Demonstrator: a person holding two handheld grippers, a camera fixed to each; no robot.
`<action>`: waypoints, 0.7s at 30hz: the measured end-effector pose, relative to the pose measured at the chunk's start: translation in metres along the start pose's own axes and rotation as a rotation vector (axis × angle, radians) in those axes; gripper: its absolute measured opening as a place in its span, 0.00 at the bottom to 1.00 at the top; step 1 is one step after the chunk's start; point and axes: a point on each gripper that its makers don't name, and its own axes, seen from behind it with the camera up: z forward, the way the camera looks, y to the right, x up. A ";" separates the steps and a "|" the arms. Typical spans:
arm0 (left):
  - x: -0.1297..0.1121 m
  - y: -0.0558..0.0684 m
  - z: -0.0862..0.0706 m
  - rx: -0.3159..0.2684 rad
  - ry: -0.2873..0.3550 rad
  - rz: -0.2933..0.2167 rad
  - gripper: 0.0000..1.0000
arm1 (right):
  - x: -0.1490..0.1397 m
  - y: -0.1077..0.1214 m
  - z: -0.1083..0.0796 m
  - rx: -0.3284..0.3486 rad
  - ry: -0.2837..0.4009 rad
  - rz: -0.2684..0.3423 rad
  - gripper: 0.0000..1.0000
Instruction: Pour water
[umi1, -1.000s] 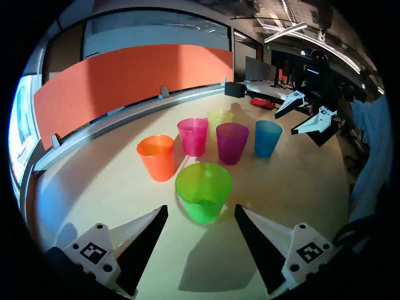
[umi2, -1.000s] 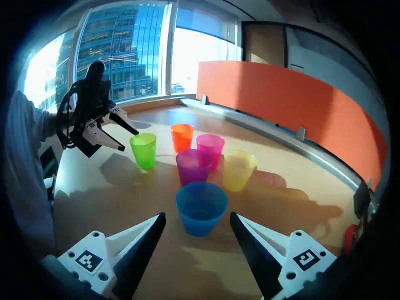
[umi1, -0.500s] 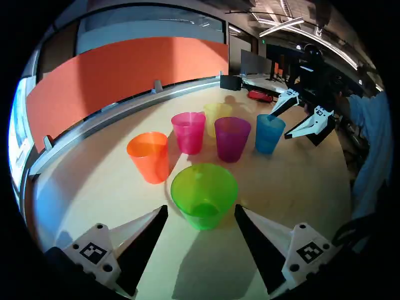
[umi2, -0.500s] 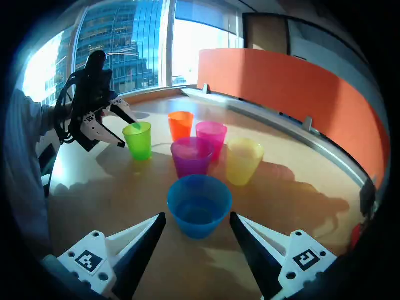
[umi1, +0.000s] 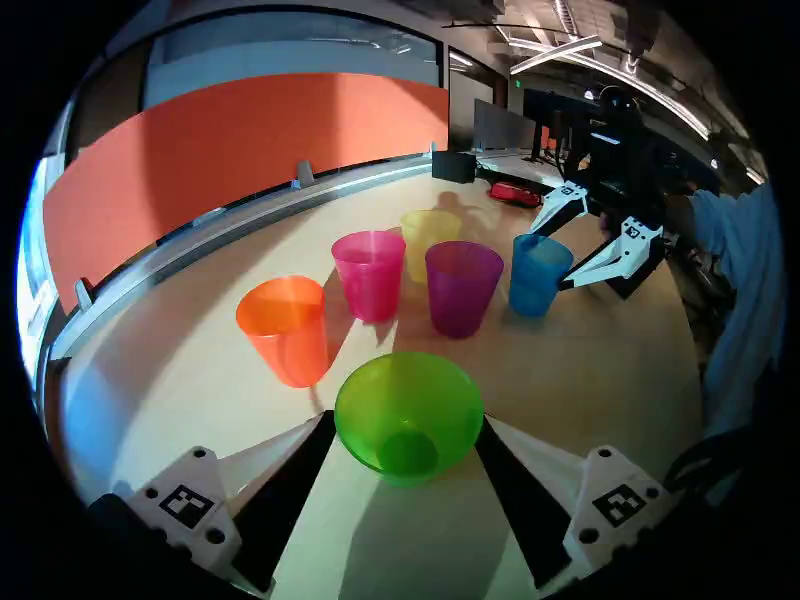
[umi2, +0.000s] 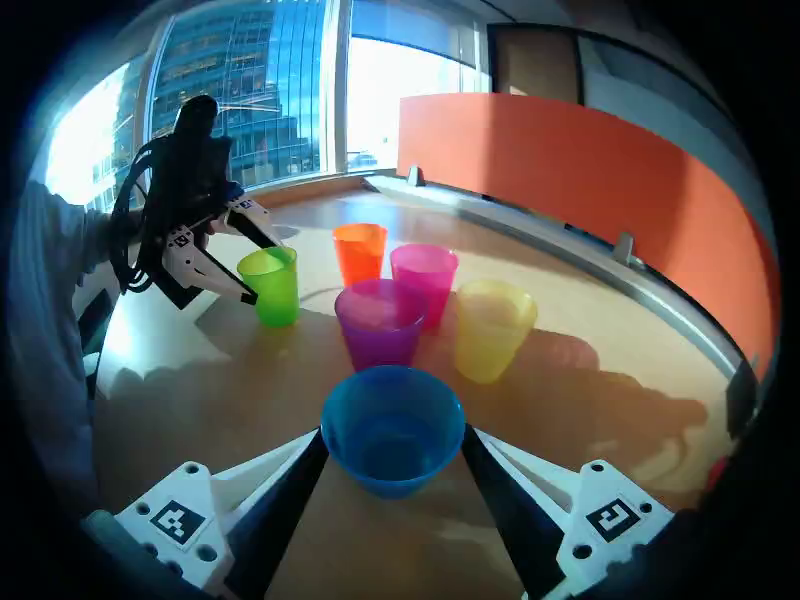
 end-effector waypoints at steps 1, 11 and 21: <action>0.000 0.000 0.001 -0.001 0.001 -0.001 0.99 | 0.000 0.000 0.000 0.001 0.001 -0.001 0.99; 0.000 -0.002 0.003 0.002 0.006 0.002 0.86 | 0.001 0.000 0.001 0.004 0.003 -0.005 0.99; 0.001 0.000 0.003 -0.007 0.011 0.000 0.86 | 0.001 0.000 0.005 0.004 0.000 -0.007 0.99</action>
